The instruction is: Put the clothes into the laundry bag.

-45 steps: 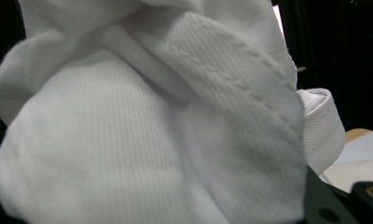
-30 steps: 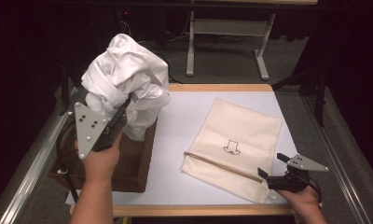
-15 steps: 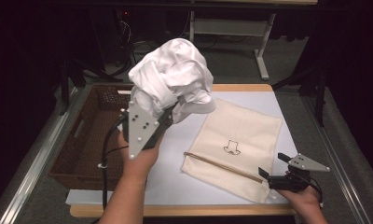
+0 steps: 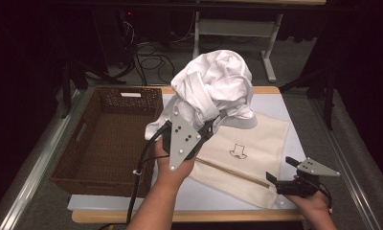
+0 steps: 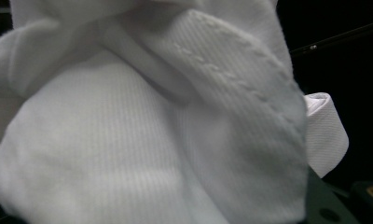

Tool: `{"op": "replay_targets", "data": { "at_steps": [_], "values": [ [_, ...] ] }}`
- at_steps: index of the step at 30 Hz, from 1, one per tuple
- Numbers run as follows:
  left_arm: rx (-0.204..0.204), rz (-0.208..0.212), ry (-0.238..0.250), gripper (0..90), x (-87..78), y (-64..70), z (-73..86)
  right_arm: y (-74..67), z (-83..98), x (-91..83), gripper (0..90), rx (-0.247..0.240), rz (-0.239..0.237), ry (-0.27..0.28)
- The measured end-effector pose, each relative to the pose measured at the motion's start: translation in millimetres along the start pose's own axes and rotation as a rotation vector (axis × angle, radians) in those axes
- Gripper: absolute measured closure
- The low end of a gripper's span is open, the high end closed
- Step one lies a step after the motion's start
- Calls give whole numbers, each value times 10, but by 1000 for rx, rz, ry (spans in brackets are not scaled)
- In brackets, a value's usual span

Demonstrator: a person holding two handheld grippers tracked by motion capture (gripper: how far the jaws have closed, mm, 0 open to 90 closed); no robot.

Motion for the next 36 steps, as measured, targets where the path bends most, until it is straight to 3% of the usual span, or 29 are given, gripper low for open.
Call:
{"op": "replay_targets", "data": {
  "at_steps": [12, 18, 22, 28, 30, 31, 35, 36],
  "values": [
    [-25, 7, 12, 711, -107, 51, 87, 1, -8, -3, 5, -9, 2, 6],
    [-1, -15, 30, 711, -313, 11, 32, -8, 2, 4, 5, -3, -1, -1],
    [17, -41, 62, 711, -588, -64, -104, -15, 8, 16, 5, 0, 0, -6],
    [4, -57, 74, 711, -820, -142, -205, -28, 15, 24, 5, 2, 2, -13],
    [2, -52, 69, 710, -828, -137, -191, -26, 13, 27, 5, -1, 3, -12],
    [4, -42, 38, 710, -815, -113, -124, -25, 11, 30, 5, -9, 3, -10],
    [-15, -20, 1, 708, -772, -52, 32, -25, 15, 30, 5, -5, 2, -12],
    [-21, -4, -31, 709, -728, 12, 177, -23, 15, 30, 5, -5, 3, -12]
  ]
}}
Point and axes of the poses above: each handheld gripper's, and its own axes: x roughly forward along the jaws, z roughly out of its underside, y roughly to its right, the point moved 10 cm from there along x, roughly forward along the jaws, and after that the axes turned 10 degrees about -y, right-handed, at the moved point
